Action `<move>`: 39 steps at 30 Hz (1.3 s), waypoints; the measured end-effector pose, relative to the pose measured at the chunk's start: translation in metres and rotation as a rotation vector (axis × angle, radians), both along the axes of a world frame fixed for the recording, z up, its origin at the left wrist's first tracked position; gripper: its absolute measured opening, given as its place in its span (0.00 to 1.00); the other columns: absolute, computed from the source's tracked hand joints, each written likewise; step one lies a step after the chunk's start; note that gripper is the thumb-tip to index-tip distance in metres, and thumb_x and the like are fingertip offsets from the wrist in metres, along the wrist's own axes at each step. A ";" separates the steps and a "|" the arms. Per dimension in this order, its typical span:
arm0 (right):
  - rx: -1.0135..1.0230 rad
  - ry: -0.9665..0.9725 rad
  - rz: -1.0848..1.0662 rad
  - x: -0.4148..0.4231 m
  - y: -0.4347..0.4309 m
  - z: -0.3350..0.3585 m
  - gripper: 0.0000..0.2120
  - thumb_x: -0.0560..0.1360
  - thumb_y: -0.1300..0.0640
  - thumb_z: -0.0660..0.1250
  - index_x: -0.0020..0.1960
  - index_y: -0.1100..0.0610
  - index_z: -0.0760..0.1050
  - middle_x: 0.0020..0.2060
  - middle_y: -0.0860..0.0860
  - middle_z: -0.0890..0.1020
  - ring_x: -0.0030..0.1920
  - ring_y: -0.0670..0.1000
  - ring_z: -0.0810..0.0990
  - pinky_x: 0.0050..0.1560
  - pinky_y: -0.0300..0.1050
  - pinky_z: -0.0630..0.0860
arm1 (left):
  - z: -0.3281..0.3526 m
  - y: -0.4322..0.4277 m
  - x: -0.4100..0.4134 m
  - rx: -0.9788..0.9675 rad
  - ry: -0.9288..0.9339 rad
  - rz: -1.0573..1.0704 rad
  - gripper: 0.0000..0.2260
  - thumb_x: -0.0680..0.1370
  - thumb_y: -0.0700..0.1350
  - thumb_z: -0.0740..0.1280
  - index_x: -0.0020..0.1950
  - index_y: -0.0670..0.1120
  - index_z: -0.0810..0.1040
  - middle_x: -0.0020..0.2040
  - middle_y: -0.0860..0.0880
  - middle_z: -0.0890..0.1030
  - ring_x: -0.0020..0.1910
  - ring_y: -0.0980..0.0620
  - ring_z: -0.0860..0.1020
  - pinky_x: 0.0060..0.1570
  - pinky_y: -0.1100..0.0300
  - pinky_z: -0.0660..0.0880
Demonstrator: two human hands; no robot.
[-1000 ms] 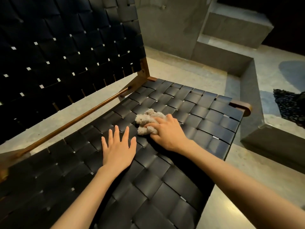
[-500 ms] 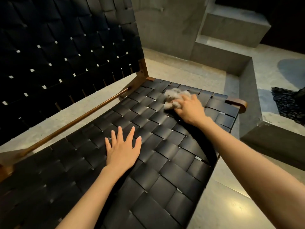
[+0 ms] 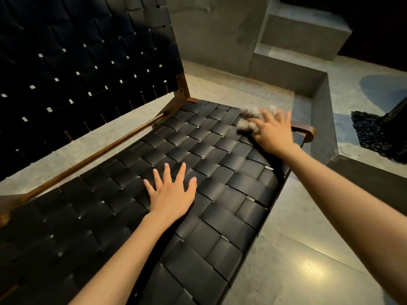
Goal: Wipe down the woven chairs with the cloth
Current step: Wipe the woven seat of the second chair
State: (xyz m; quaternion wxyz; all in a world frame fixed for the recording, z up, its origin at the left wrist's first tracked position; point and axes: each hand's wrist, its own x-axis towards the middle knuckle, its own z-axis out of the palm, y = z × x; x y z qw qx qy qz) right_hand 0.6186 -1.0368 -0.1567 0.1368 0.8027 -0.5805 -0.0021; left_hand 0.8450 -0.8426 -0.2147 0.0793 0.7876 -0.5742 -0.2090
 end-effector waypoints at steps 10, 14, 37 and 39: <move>0.228 -0.239 0.300 0.015 0.096 -0.004 0.16 0.77 0.50 0.60 0.63 0.45 0.75 0.69 0.48 0.71 0.62 0.58 0.68 0.62 0.52 0.66 | 0.004 0.008 -0.004 0.017 0.001 -0.031 0.27 0.80 0.63 0.44 0.77 0.59 0.42 0.78 0.46 0.41 0.76 0.42 0.38 0.71 0.42 0.36; 0.253 -0.327 0.406 0.010 0.151 -0.001 0.13 0.75 0.50 0.62 0.58 0.44 0.78 0.59 0.45 0.78 0.50 0.54 0.69 0.50 0.49 0.69 | 0.007 0.016 -0.017 0.012 0.009 -0.047 0.27 0.80 0.63 0.43 0.77 0.58 0.43 0.78 0.46 0.40 0.76 0.42 0.37 0.71 0.42 0.35; 0.006 -0.623 0.066 -0.036 0.110 -0.004 0.13 0.76 0.62 0.60 0.56 0.55 0.80 0.59 0.54 0.79 0.61 0.58 0.66 0.62 0.46 0.57 | 0.017 0.028 -0.031 0.016 0.043 -0.169 0.27 0.79 0.65 0.43 0.77 0.60 0.44 0.78 0.51 0.43 0.76 0.44 0.39 0.71 0.43 0.37; 0.046 -0.627 0.089 -0.028 0.139 -0.006 0.13 0.77 0.61 0.60 0.56 0.53 0.80 0.59 0.52 0.79 0.61 0.58 0.66 0.61 0.45 0.58 | 0.019 0.041 -0.025 -0.010 0.045 -0.207 0.25 0.80 0.63 0.44 0.76 0.61 0.45 0.78 0.55 0.44 0.77 0.48 0.41 0.72 0.46 0.39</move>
